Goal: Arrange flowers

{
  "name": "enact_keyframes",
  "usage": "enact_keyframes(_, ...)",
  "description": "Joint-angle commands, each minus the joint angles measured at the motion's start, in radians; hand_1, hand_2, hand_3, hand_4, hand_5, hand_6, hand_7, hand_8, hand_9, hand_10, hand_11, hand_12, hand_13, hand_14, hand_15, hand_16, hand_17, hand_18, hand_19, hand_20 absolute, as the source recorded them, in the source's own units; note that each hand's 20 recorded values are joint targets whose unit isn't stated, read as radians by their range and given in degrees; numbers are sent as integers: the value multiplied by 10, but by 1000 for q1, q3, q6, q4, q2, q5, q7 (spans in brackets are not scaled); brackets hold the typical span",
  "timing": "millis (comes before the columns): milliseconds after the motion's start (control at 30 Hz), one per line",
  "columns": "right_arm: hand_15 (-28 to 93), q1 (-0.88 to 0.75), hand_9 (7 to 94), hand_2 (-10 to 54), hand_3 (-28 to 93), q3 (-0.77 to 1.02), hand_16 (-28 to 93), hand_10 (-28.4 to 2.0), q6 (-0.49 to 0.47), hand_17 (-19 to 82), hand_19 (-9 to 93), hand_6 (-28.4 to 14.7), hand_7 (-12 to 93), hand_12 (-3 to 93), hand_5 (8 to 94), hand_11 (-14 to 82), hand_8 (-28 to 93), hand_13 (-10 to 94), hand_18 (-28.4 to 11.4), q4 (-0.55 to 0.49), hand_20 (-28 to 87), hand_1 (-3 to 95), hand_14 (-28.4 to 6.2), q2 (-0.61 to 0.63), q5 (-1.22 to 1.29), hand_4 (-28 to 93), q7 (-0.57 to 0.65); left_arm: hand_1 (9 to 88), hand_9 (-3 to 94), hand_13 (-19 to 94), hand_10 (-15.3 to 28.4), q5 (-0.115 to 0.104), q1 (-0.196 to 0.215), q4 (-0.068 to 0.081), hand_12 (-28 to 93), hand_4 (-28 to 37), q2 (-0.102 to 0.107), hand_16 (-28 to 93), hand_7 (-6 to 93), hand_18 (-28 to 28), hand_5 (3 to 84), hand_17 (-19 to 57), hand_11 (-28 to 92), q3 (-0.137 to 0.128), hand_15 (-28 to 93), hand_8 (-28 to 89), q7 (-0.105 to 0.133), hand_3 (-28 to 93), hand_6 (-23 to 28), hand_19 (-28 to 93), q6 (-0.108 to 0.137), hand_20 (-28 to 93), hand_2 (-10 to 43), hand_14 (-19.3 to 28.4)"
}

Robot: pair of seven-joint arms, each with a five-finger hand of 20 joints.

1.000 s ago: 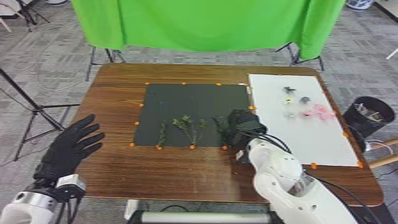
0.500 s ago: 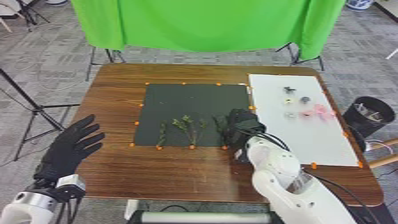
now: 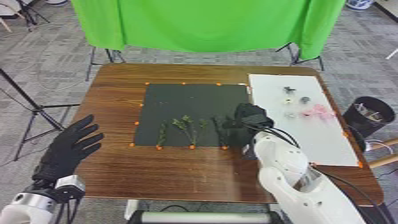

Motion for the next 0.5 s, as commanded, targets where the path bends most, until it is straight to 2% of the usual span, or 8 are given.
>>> enact_keyframes(33,810,-3,772,-46,797,75,350,-108,51,462,932,-38,513,431,646,603,-130,767,-213,-43,681,187,-70,78,11,-184,31,245,227,191,125,0,15,-9,154,-242,-9,-11,204,230,271,-93,210,-8,301,-107,2,697,28,419,6,67,-28,165)
enact_keyframes(133,804,-7,672,-45,798,95,339,-127,100,422,932,-51,453,395,575,564,-133,706,-212,-42,649,210,-88,134,16,-185,88,246,227,191,125,-2,15,-6,155,-242,-7,-10,204,230,271,-93,210,-8,301,-107,5,696,28,419,7,67,-27,165)
enact_keyframes(233,812,-20,578,-51,819,129,323,-146,91,419,932,-75,392,300,487,460,-126,673,-215,-41,646,225,-101,186,30,-192,121,246,227,191,125,-6,27,-10,155,-242,-4,-10,204,230,271,-93,210,-12,300,-107,14,696,28,419,11,67,-27,165)
enact_keyframes(333,815,-33,490,-62,830,150,306,-167,83,407,932,-86,371,264,418,398,-126,637,-214,-27,641,236,-108,232,25,-199,121,246,227,191,126,-6,29,-10,155,-242,-3,-10,205,230,272,-93,210,-14,301,-107,13,697,28,420,13,67,-28,165)
enact_keyframes(500,792,-67,431,-84,848,169,256,-163,65,364,932,-85,355,230,378,310,-127,581,-211,4,578,270,-110,289,11,-218,96,246,227,191,125,-8,33,-9,155,-242,-1,-10,204,230,272,-93,210,-13,302,-108,17,697,28,420,15,67,-28,165)
